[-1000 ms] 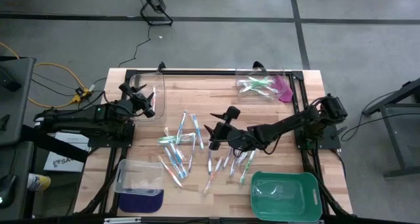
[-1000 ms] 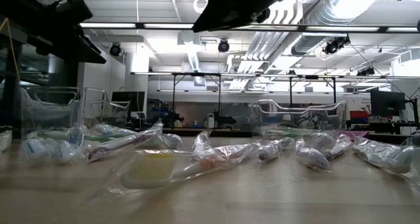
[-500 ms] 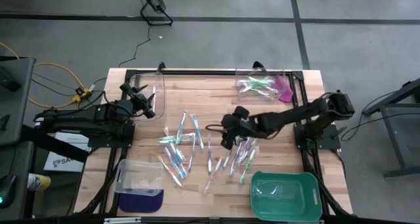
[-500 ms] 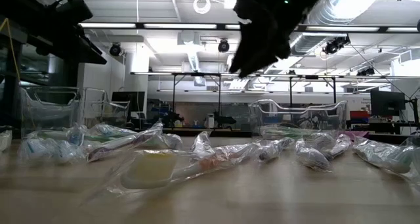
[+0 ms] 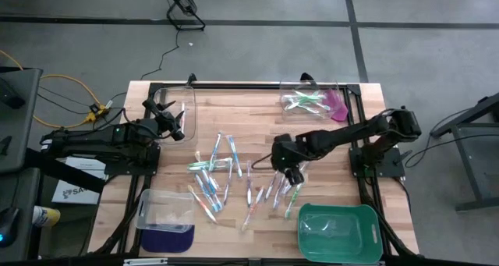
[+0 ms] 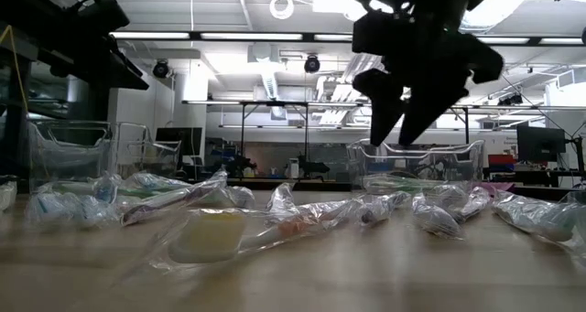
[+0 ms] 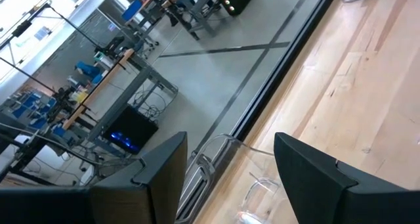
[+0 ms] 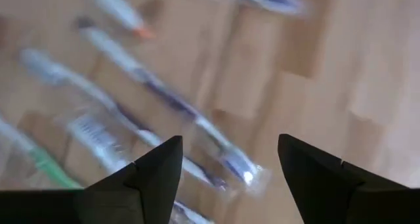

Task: Pick & Place Toothbrushes
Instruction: Put the violet toothbrush into the green bin

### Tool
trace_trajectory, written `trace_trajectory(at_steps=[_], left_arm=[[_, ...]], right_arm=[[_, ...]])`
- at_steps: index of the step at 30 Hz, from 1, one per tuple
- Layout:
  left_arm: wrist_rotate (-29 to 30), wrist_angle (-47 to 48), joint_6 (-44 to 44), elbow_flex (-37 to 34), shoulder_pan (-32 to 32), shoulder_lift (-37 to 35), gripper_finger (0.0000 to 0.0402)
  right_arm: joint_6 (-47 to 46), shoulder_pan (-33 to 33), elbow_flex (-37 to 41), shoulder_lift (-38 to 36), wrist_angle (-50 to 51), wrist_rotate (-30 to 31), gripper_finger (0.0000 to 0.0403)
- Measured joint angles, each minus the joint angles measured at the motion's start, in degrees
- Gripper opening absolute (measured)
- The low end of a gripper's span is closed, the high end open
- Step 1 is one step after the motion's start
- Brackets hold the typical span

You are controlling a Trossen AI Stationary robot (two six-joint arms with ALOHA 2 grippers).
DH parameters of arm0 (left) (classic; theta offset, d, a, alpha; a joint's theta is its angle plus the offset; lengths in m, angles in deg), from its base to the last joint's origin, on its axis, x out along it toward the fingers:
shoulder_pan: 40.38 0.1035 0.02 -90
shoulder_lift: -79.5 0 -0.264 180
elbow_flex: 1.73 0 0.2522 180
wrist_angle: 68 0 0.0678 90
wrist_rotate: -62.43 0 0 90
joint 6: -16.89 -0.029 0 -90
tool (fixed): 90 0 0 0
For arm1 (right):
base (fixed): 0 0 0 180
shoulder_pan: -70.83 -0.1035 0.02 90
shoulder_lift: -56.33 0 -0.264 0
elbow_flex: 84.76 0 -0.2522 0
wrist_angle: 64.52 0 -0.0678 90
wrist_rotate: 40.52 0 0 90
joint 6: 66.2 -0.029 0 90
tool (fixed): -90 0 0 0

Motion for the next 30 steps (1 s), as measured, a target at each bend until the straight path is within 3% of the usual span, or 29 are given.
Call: trace_trajectory(at_steps=[7,13,25,30], left_arm=[[0.0,0.0,0.0,0.0,0.0,0.0,0.0221],[0.0,0.0,0.0,0.0,0.0,0.0,0.0221],[0.0,0.1,0.0,0.0,0.0,0.0,0.0221],[0.0,0.0,0.0,0.0,0.0,0.0,0.0221]], right_arm=[[7.3,-2.3,0.8,3.2,-1.2,-0.5,0.0244],[10.6,-3.3,0.7,6.5,-8.4,0.3,0.0244],[11.8,-3.7,0.7,11.0,-10.6,-0.2,0.0243],[10.8,-3.7,0.7,11.0,-10.7,-0.2,0.0215]])
